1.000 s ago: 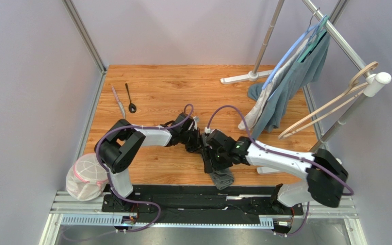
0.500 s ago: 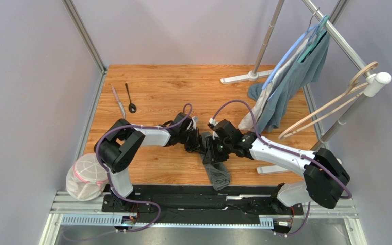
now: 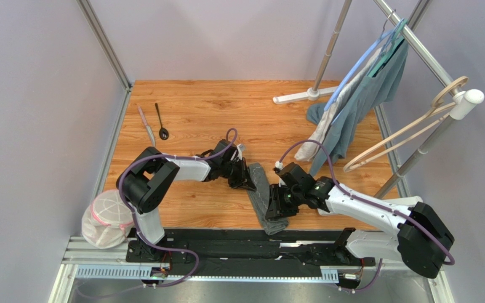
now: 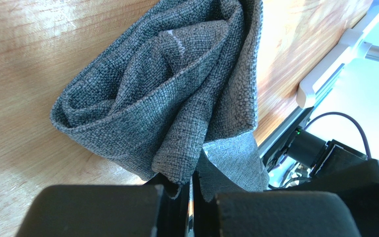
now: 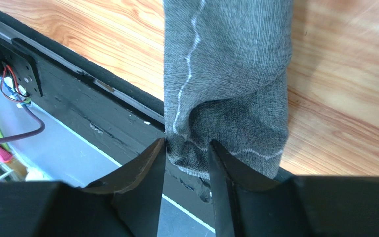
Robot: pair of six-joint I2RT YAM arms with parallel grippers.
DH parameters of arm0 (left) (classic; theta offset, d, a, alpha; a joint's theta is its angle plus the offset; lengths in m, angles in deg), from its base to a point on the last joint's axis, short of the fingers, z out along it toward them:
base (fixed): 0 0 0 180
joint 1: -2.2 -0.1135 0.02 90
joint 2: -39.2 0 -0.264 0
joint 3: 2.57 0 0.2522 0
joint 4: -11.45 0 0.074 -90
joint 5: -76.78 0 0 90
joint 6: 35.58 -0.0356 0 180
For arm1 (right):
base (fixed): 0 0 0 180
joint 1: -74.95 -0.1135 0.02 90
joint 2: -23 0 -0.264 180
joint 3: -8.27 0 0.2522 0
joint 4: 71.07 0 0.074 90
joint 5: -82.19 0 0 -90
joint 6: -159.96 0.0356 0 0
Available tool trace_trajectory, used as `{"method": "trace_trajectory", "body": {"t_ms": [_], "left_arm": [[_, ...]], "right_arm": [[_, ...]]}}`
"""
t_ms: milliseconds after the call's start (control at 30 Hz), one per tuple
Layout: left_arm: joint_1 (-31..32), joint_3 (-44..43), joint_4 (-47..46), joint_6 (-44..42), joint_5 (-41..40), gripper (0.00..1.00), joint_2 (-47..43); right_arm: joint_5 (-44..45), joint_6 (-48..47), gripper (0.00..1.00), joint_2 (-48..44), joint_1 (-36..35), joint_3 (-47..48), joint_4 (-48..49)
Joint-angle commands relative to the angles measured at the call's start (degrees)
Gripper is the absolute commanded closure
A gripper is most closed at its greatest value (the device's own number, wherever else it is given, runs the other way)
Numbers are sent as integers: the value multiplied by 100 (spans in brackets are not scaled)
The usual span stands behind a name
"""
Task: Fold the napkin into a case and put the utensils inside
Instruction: Smooth out the smaller rectangle-folded napkin at the center of the board.
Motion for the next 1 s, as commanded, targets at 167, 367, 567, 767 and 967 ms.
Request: {"method": "trace_trajectory", "body": {"t_ms": [167,367,567,767,967], "left_arm": [[-36,103,368,-283,-443,96,115],[-36,112,351,-274,-452,97,203],[-36,147,359,-292,-557,97,247],[-36,16,359,-283,-601,97,344],[-289,-152,544,-283,-627,97,475]], "right_arm": [[404,-585,54,218,175,1493,-593],[-165,-323,74,781,272,1004,460],[-984,706,93,633,220,-1112,2631],[-574,-179,96,852,263,-591,1801],[-72,-594,95,588,333,342,964]]}}
